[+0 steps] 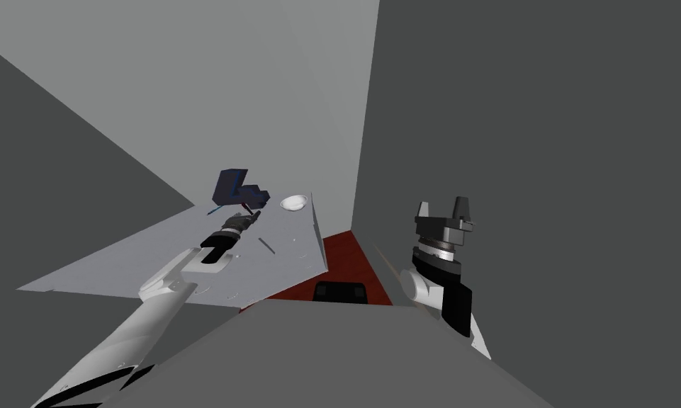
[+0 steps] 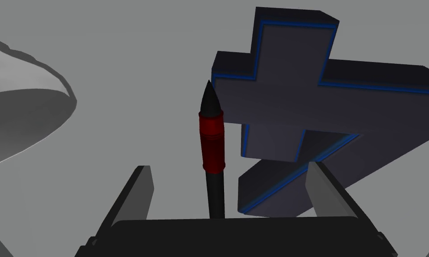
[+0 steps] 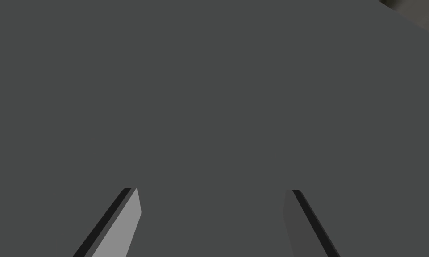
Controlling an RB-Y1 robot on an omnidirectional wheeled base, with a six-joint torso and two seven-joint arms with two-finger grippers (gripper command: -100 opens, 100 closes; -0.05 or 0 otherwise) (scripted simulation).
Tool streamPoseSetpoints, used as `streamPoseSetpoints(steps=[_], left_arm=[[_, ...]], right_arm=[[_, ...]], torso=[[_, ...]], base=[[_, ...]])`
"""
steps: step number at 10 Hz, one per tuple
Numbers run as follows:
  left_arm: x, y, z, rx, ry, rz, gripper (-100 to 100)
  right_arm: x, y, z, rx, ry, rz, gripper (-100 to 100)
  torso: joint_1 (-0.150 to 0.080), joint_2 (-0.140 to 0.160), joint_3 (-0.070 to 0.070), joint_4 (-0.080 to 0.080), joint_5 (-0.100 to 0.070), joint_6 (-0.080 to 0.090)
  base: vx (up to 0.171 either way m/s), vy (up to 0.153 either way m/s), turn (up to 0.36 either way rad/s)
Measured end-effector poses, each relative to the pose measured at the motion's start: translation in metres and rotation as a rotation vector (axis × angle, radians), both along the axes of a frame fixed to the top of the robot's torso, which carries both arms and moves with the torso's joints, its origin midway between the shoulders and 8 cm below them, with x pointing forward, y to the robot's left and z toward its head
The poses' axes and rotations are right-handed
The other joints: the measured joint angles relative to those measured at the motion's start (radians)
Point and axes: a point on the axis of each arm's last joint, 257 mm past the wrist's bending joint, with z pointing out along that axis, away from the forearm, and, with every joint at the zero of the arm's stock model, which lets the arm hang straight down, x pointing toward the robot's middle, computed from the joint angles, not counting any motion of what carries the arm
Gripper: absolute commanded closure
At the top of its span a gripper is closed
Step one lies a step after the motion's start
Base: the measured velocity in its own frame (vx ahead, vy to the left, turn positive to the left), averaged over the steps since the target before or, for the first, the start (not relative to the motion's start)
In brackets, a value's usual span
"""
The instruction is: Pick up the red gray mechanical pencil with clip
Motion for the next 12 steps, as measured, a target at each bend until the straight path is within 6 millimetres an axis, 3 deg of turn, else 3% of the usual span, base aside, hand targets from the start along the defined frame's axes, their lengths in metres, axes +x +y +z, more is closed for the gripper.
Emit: streamPoseSetpoints(steps=[2,3,5,7,9,11,12], left_arm=[[0.013,0.012,0.011,0.016,-0.017,0.005,-100],[0.012,0.022,0.005,0.008,-0.007,0.023,-100],[0.023,0.033,0.019,0.019,-0.026,0.032,-100],[0.021,0.046,0.006,0.005,-0.006,0.058,-100],[0.032,0.054,0.019,0.016,-0.025,0.066,-100],[0.031,0.068,0.010,0.001,-0.008,0.091,-100],[0.036,0.075,0.017,0.005,-0.017,0.099,-100]], right_arm=[[0.000,0.000,0.000,0.000,0.000,0.000,0],[0.000,0.000,0.000,0.000,0.000,0.000,0],[0.000,0.000,0.000,0.000,0.000,0.000,0],[0.000,0.000,0.000,0.000,0.000,0.000,0],[0.000,0.000,0.000,0.000,0.000,0.000,0],[0.000,0.000,0.000,0.000,0.000,0.000,0],[0.000,0.000,0.000,0.000,0.000,0.000,0]], torso=[[-0.001,0.004,0.002,0.001,0.000,0.001],[-0.001,0.002,0.001,0.000,0.000,0.000],[-0.003,0.005,0.003,0.001,-0.001,0.000],[0.000,0.000,0.000,0.000,0.000,0.000],[-0.002,0.004,0.002,0.001,-0.001,0.000],[0.000,0.000,0.000,0.000,0.000,0.000],[-0.002,0.002,0.001,0.000,-0.001,0.001]], base=[[-0.079,-0.014,-0.084],[-0.114,-0.045,-0.166],[-0.079,-0.031,-0.065],[-0.041,-0.013,-0.078],[-0.080,-0.023,-0.077],[-0.050,-0.023,-0.076],[-0.101,-0.037,-0.150]])
